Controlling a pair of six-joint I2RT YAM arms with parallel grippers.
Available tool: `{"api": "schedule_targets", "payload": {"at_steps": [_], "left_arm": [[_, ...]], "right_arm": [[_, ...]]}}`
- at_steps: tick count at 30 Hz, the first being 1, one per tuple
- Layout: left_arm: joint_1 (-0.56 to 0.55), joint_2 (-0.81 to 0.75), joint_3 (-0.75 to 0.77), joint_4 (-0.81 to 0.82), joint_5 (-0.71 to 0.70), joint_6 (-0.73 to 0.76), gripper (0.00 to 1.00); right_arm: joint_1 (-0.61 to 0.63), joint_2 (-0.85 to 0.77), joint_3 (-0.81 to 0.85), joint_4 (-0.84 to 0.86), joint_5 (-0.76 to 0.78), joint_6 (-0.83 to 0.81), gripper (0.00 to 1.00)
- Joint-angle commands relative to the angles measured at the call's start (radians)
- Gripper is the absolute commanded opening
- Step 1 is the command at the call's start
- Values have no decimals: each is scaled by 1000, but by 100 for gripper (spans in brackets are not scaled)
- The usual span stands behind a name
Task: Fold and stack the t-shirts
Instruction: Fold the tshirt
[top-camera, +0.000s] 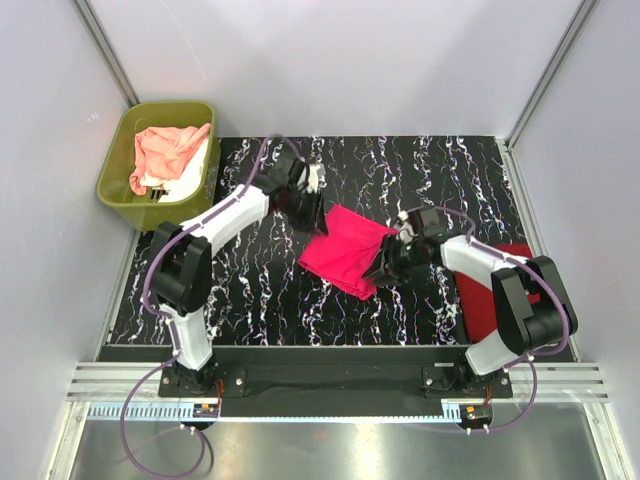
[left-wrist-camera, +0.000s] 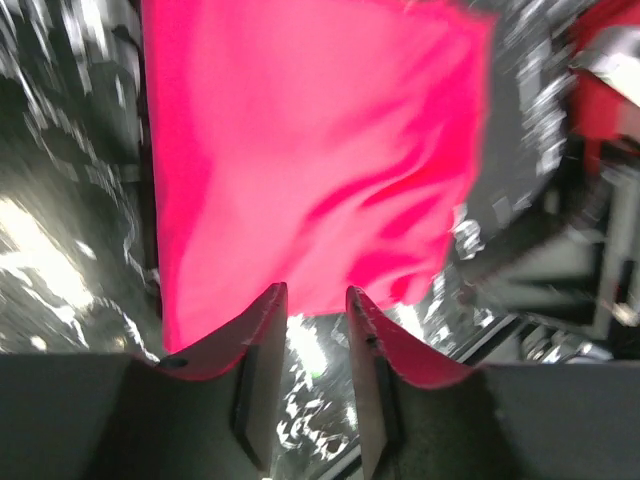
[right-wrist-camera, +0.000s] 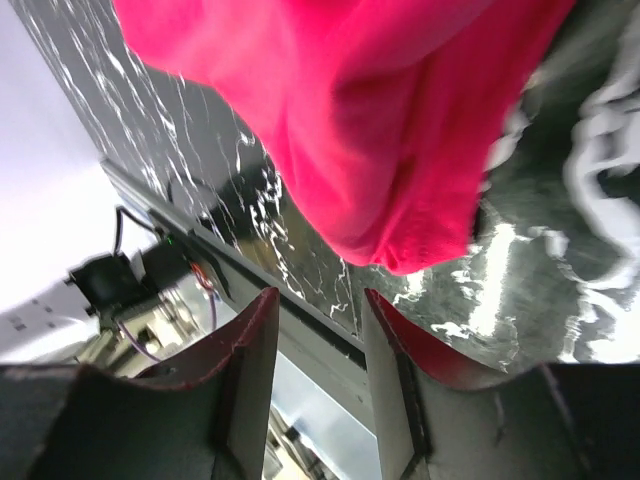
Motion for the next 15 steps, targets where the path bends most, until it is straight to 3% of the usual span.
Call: {"api": "schedule_targets", "payload": {"at_steps": [1, 15], "left_arm": [[-25, 19, -81, 53, 52, 3, 32], [-8, 109, -85, 71, 5, 4, 30]], "right_arm": [[45, -33, -54, 129, -14, 48, 46], [91, 48, -55, 179, 22, 96, 40]]}}
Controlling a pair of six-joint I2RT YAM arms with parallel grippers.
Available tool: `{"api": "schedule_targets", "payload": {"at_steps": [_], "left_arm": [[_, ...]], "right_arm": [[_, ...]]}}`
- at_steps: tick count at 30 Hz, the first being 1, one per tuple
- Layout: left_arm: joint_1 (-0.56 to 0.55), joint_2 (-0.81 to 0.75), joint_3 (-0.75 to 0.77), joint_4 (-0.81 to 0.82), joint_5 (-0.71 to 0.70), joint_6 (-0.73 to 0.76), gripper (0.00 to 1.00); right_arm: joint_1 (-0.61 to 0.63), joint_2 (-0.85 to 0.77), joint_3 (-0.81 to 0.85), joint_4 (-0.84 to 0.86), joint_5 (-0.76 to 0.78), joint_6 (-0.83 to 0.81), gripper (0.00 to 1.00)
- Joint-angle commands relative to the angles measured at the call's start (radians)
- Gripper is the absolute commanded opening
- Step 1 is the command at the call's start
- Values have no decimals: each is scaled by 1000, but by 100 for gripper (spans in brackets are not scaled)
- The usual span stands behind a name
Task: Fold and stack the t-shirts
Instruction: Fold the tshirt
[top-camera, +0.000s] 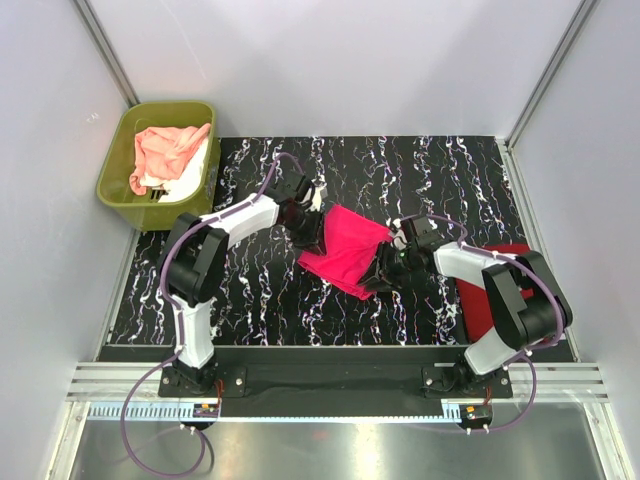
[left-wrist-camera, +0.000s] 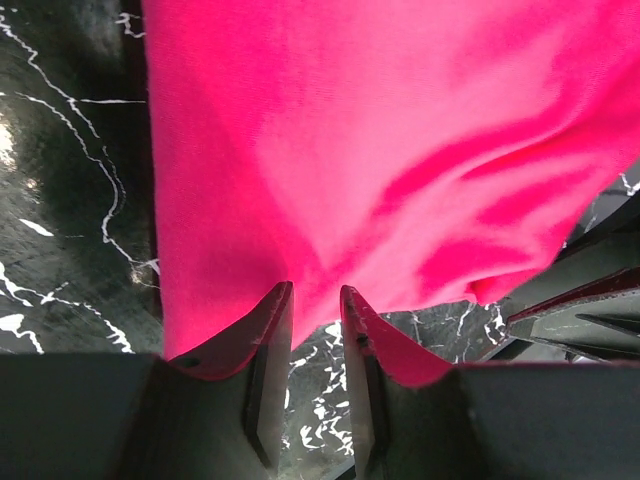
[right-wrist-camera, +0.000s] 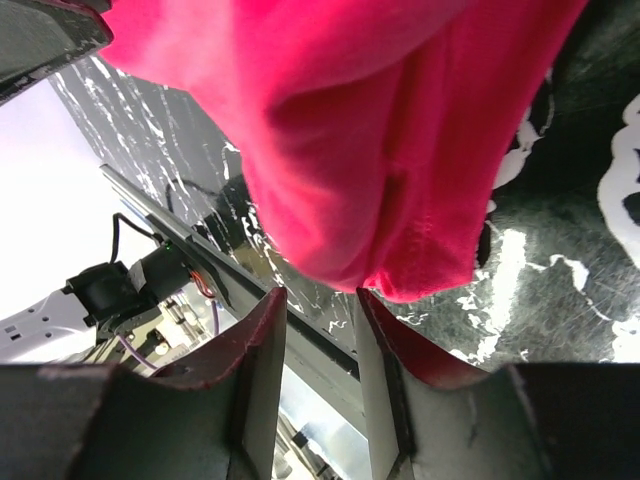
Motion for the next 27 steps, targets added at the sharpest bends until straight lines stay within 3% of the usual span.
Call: {"api": "schedule_targets", "payload": {"at_steps": [1, 8, 15, 27], "left_arm": [[5, 13, 33, 31, 2, 4, 30], [19, 13, 21, 26, -3, 16, 29], [28, 25, 15, 15, -29, 16, 29], [37, 40, -10, 0, -75, 29, 28]], "right_arm": [[11, 17, 31, 19, 17, 3, 40], [11, 36, 45, 0, 19, -11, 41], [11, 70, 59, 8, 14, 3, 34], [9, 32, 78, -73, -36, 15, 0]]}}
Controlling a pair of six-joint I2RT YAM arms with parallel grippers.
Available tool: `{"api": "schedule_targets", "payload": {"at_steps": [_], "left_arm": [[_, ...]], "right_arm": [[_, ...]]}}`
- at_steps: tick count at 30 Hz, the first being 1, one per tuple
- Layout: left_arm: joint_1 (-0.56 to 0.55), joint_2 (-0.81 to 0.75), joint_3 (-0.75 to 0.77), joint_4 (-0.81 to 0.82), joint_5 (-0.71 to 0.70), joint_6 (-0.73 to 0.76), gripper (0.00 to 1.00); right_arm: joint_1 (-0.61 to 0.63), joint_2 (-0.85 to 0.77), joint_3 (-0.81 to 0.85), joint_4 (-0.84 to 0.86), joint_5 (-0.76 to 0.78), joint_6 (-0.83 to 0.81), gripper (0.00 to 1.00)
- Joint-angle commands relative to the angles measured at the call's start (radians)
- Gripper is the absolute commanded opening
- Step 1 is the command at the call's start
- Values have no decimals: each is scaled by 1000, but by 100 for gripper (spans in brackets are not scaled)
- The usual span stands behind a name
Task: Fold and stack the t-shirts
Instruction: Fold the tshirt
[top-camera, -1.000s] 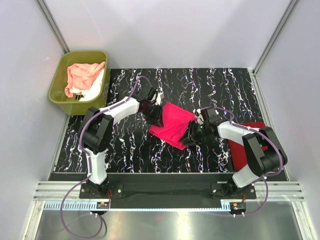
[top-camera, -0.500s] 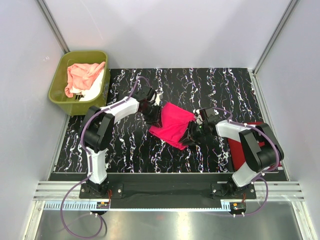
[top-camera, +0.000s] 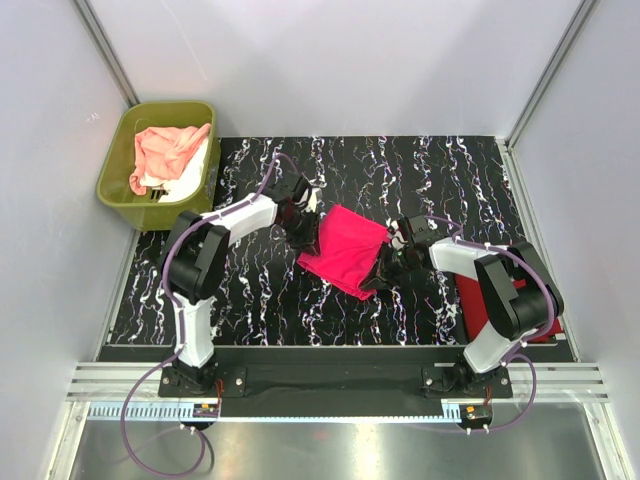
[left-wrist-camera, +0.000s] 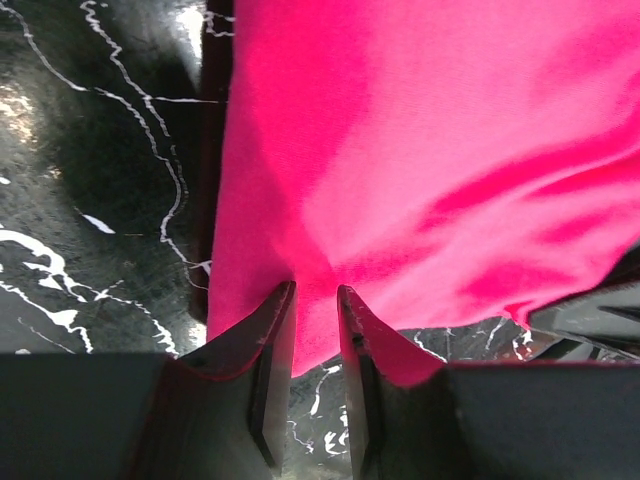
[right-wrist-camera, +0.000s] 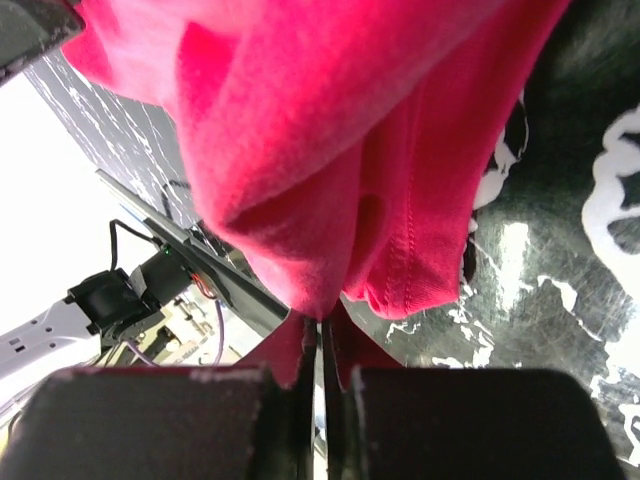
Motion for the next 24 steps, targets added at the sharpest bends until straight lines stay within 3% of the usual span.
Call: {"api": "schedule_targets", "payload": {"at_steps": [1, 7, 20, 22, 24], "left_arm": [[11, 21, -7, 5, -35, 23, 28], [10, 35, -28, 8, -43, 32, 26], [11, -3, -47, -18, -60, 52, 26], [11, -43, -54, -29, -55, 49, 26], [11, -105, -64, -34, -41, 38, 30]], "right_arm": [[10, -55, 40, -64, -41, 12, 0], [12, -88, 4, -85, -119, 83, 0], [12, -25, -85, -57, -79, 52, 1], [10, -48, -50, -133, -47, 2, 3], [10, -66, -16, -181, -23, -27, 17]]}}
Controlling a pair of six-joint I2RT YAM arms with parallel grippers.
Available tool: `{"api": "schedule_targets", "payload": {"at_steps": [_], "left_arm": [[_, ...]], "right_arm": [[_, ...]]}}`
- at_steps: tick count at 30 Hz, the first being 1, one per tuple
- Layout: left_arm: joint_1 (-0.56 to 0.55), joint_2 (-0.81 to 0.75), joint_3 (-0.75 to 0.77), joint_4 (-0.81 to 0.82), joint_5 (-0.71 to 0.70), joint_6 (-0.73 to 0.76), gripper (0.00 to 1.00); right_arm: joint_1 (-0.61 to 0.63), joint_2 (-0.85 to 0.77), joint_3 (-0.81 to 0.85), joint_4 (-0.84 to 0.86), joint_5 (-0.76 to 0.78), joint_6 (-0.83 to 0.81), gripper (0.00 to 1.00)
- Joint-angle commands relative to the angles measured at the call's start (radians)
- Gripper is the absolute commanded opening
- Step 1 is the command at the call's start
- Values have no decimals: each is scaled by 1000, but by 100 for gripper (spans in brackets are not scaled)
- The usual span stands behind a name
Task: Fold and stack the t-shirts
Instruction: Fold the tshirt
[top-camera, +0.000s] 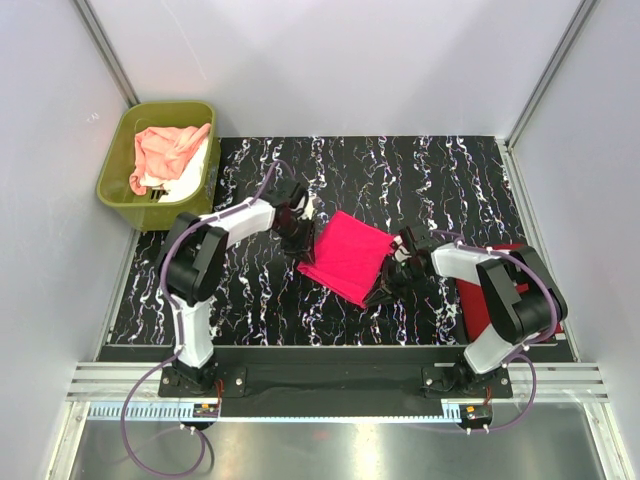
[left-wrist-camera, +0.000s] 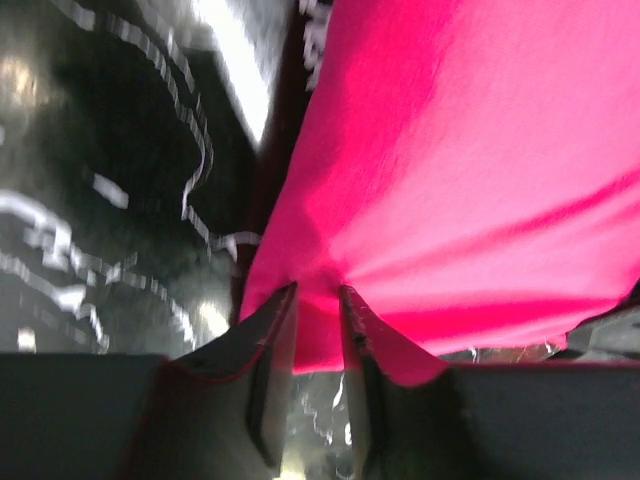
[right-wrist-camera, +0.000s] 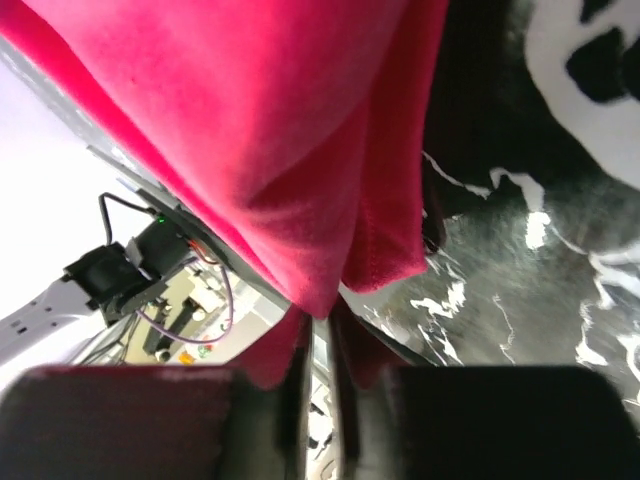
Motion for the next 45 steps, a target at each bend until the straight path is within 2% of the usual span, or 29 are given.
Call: {"api": "schedule_targets", "payload": {"at_steps": [1, 3, 8, 11, 15, 19, 26, 32, 36, 41, 45], "left_arm": [[8, -127, -27, -23, -11, 11, 31], [6, -173, -39, -18, 10, -3, 32], [6, -213, -108, 35, 72, -39, 31], [6, -187, -137, 92, 118, -62, 30], [6, -149, -183, 156, 146, -96, 26], [5, -145, -264, 167, 98, -90, 22], [-14, -230, -332, 158, 75, -79, 21], [-31, -273, -236, 94, 72, -73, 21], [-55, -274, -121, 83, 125, -93, 23], [-138, -170, -44, 150, 279, -124, 31], [-238, -86, -19, 162, 276, -95, 31]], "right_arm": [[9, -57, 64, -140, 44, -91, 22], [8, -73, 86, -171, 47, -105, 29], [6, -117, 149, -256, 90, -118, 29], [-6, -108, 216, -268, 115, -122, 29], [-92, -48, 293, -231, 115, -103, 29], [-164, 54, 362, -175, 104, -118, 27], [-219, 168, 417, -170, 89, -180, 16], [-263, 183, 336, -135, 132, -214, 14], [-274, 238, 359, -160, 147, -275, 14], [-274, 179, 371, -193, 155, -283, 16], [-279, 154, 408, -228, 176, -283, 18]]}}
